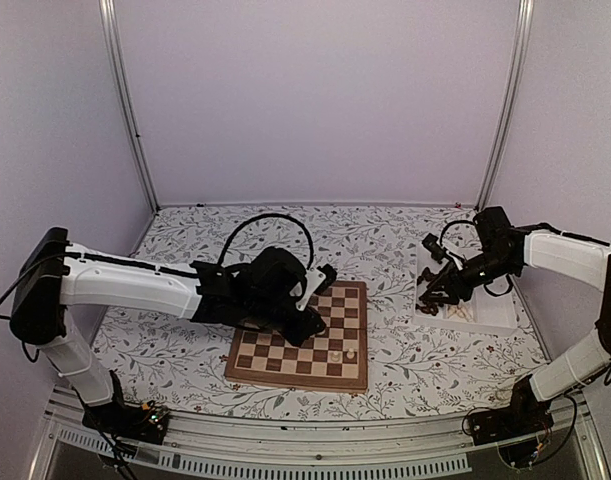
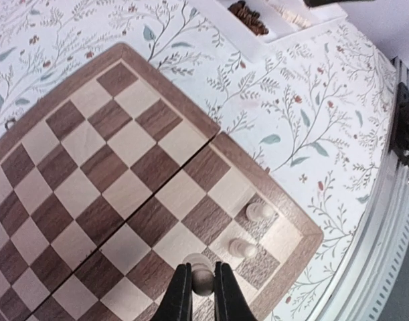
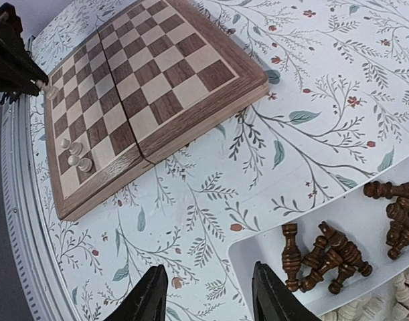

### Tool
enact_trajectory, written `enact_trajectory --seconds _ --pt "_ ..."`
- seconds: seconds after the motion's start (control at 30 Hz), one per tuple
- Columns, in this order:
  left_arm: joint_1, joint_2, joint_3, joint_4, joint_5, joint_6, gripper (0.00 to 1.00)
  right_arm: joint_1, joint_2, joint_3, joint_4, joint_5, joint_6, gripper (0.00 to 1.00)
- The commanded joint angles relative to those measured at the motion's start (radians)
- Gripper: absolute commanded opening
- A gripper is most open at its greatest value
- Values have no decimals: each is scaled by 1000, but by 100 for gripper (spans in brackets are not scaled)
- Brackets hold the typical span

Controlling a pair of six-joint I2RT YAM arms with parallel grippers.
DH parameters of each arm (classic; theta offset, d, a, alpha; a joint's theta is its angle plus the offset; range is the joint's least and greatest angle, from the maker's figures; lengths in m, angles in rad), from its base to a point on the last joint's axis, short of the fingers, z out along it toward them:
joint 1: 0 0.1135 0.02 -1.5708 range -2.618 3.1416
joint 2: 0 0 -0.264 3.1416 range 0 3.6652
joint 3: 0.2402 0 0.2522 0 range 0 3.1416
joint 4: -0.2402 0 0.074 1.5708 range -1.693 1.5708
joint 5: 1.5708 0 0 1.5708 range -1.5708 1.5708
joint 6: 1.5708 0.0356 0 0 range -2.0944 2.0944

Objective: Set up the chess pieces on the board
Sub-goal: Place the chess piece on the chessboard.

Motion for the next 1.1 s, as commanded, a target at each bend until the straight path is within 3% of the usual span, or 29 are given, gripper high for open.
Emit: enact_trajectory --seconds 0.0,0.53,1.07 --pt "-6 8 -36 16 30 -51 6 -4 9 -7 112 50 49 47" --pt "-26 128 4 -9 88 -33 8 -3 27 -11 106 49 44 47" --pt "-48 150 22 -57 85 -30 10 -4 41 -7 99 37 40 47"
